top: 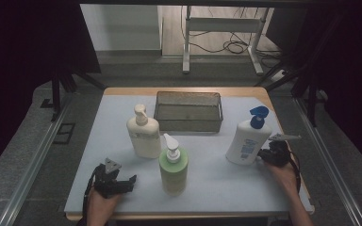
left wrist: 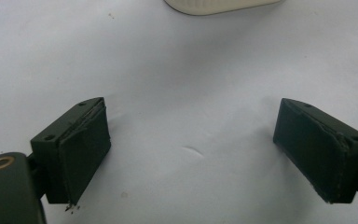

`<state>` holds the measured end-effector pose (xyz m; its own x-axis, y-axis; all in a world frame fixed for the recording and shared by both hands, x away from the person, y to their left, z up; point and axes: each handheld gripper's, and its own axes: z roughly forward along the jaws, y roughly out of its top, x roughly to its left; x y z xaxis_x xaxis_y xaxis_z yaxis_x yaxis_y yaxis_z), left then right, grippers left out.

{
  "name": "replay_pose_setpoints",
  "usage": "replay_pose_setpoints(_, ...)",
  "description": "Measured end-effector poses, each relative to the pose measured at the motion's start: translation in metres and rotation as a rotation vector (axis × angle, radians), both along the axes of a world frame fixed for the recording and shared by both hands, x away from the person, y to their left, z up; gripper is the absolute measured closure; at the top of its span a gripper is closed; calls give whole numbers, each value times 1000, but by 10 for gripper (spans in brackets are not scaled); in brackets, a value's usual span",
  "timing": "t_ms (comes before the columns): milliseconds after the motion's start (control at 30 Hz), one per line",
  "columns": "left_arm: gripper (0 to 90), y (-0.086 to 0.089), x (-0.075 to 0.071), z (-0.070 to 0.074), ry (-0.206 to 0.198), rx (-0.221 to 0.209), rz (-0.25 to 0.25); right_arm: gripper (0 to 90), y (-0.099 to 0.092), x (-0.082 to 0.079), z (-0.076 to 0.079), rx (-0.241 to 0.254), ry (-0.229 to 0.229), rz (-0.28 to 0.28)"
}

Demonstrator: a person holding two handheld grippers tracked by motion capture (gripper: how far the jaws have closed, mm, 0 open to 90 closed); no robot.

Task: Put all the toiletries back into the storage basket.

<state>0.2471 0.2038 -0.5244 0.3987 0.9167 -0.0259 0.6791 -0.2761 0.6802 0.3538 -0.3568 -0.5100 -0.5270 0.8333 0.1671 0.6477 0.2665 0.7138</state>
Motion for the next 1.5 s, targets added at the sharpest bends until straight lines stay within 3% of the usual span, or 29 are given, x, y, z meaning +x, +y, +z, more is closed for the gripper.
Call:
replay_pose_setpoints(1100, 103, 0, 0, 0, -1, -3, 2, 886, 22, -38, -3, -49, -27, 69)
replay_pose_setpoints(1500, 103, 0, 0, 0, -1, -3, 2, 847, 23, -42, -2, -48, -25, 66)
